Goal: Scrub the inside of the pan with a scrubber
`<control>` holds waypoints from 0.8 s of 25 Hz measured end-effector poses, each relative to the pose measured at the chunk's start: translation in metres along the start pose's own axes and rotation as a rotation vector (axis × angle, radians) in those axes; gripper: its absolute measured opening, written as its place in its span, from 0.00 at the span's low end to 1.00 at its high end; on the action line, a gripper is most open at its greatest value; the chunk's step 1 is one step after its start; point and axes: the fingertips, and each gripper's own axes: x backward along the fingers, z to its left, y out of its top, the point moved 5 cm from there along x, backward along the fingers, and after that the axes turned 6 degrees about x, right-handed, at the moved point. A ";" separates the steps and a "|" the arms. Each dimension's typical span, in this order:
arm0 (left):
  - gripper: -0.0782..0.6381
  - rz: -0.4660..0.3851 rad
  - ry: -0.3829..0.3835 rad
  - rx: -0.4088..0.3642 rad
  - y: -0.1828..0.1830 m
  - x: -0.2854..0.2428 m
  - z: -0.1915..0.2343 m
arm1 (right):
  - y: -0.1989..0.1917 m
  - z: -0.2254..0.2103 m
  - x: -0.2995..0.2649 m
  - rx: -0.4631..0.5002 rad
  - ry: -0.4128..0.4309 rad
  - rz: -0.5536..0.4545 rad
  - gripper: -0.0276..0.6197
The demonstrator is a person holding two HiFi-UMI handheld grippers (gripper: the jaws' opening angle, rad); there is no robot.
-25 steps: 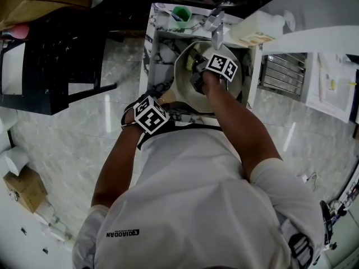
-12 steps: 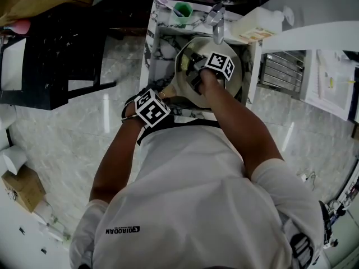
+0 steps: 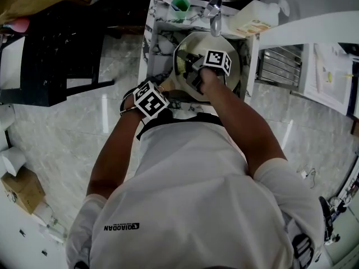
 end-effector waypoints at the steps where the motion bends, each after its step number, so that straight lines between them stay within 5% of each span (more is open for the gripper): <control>1: 0.35 0.001 0.002 -0.001 -0.001 -0.001 0.001 | -0.003 0.000 0.001 0.005 0.002 0.014 0.19; 20: 0.35 0.018 -0.024 0.014 -0.005 -0.004 0.000 | -0.064 0.000 0.037 0.154 0.013 0.398 0.18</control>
